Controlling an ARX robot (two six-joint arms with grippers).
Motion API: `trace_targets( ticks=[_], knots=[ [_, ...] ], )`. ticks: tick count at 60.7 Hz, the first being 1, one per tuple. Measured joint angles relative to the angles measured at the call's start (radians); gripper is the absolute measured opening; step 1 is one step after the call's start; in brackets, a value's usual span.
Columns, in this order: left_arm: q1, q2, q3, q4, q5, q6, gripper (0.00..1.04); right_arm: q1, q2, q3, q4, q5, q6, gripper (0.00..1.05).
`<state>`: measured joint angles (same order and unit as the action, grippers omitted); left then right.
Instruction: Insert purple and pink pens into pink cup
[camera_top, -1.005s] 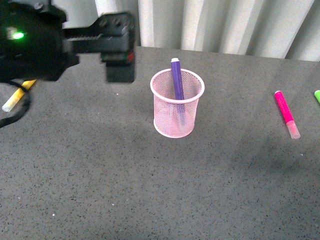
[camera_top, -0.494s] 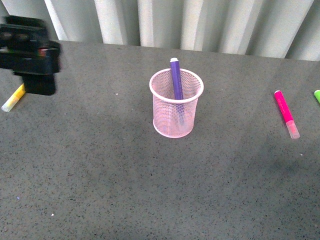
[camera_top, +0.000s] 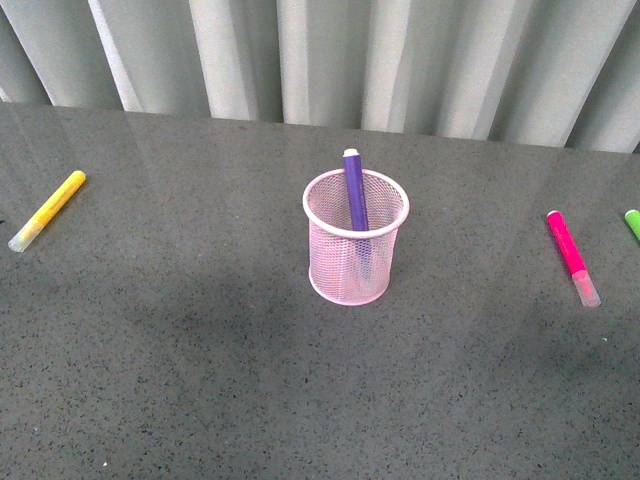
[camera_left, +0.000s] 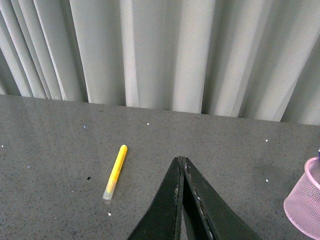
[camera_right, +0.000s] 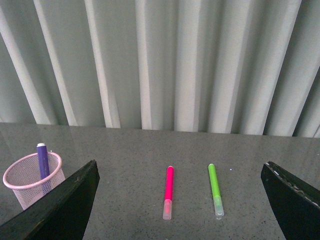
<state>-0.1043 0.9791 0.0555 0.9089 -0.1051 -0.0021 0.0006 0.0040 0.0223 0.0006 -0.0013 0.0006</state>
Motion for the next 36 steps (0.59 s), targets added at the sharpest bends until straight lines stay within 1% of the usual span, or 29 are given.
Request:
trace_targets(
  ticks=[6,8,11,18,36],
  knots=[
    [0.014,-0.074,-0.016,-0.06,0.02,0.0,0.04,0.0,0.0,0.0,0.0,0.001,0.0,0.98],
    [0.045,-0.109,-0.022,-0.089,0.066,0.0,0.04,0.0,0.0,0.0,0.0,0.001,0.0,0.98],
    [0.076,-0.152,-0.029,-0.124,0.099,0.0,0.04,0.0,0.0,0.0,0.0,0.0,0.0,0.98],
    [0.101,-0.248,-0.04,-0.204,0.099,0.0,0.04,0.0,0.0,0.0,0.0,0.0,0.0,0.98],
    [0.102,-0.46,-0.047,-0.396,0.105,0.0,0.04,0.0,0.0,0.0,0.0,0.0,0.0,0.98]
  ],
)
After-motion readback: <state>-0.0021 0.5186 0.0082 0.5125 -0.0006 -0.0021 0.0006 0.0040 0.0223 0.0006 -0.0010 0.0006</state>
